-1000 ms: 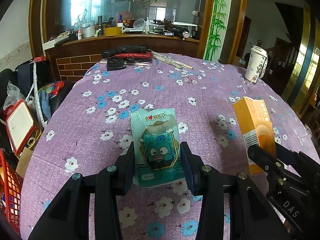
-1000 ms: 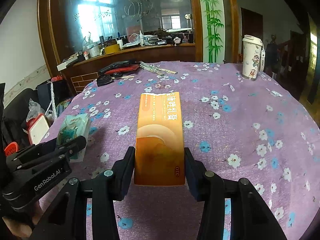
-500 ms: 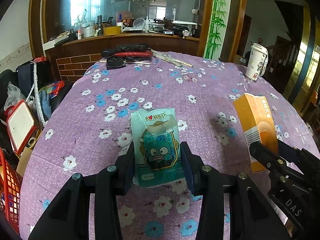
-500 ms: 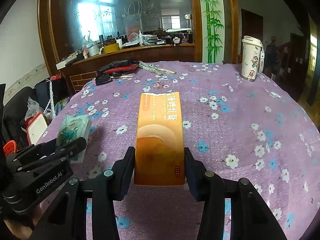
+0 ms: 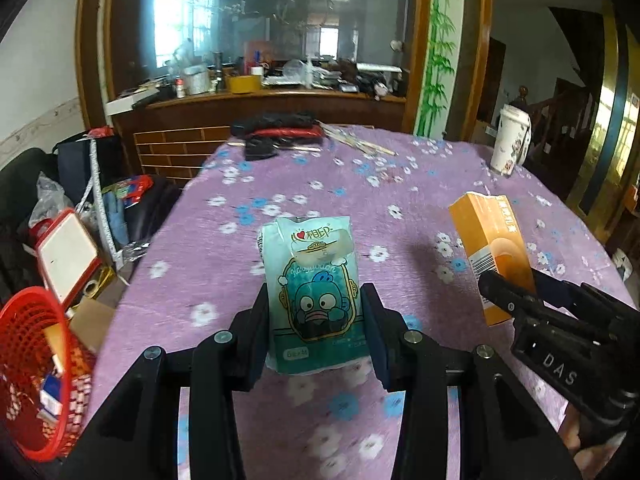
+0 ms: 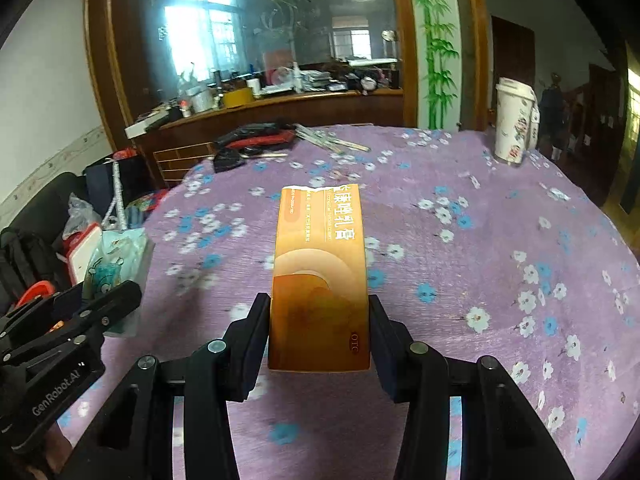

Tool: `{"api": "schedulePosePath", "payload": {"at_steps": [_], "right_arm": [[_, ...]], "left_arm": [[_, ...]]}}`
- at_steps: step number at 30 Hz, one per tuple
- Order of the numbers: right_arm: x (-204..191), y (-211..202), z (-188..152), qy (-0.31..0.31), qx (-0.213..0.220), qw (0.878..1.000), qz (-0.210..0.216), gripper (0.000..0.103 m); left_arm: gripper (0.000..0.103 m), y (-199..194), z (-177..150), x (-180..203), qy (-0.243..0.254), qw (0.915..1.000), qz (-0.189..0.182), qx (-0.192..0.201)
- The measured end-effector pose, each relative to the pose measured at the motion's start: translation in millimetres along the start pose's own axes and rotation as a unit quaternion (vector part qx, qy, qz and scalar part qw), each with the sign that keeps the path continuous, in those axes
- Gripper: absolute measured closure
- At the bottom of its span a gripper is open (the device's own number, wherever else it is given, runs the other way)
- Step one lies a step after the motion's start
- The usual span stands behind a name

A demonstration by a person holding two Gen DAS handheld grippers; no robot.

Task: Collect trash
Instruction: 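Carry the teal packet and orange box over the red basket, then open both tools over the red basket to drop the packet and box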

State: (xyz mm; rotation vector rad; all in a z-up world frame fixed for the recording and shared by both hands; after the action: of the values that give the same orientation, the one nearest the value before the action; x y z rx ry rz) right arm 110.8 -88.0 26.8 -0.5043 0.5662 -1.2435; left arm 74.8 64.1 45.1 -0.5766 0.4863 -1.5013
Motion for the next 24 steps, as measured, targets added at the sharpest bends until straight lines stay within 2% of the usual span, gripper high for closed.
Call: {"api": "schedulePosePath", "payload": {"at_steps": [4, 8, 14, 20, 24], "right_arm": [[-42.6, -14.4, 2.3, -0.029, -0.004, 0.999, 0.032, 0.052], [-97.2, -19.6, 0.7, -0.061, -0.016, 0.995, 0.081, 0.052], [-205.8, -12.1, -10.1, -0.107, -0.056, 0.976, 0.18, 0.052], [-300.1, 2.8, -25.8, -0.146, -0.095, 0.954, 0.245, 0.052], [-342.0, 14.9, -36.7, -0.156, -0.115, 0.944, 0.267, 0.052]], "left_arm": [[0.062, -31.8, -2.7, -35.1, -0.018, 0.9996, 0.012, 0.017], [0.062, -65.6, -14.2, -90.5, -0.054, 0.9979, 0.027, 0.026], [0.062, -107.5, -42.6, -188.5, -0.104, 0.9908, 0.08, 0.034], [0.062, -116.2, -77.6, -270.1, -0.15, 0.9803, 0.128, 0.012], [0.061, -111.0, -95.1, -302.5, -0.183, 0.9755, 0.123, -0.003]]}}
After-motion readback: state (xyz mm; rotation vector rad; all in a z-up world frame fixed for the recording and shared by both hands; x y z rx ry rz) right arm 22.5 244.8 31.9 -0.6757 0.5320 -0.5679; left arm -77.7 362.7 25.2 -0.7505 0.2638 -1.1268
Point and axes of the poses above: each gripper's, at about its wrist camera, not at the fingertips, and y roughly the way its jaws point, x to its right, z to its top, the point moved 7 cm from there along y, roughly the way its jaws point
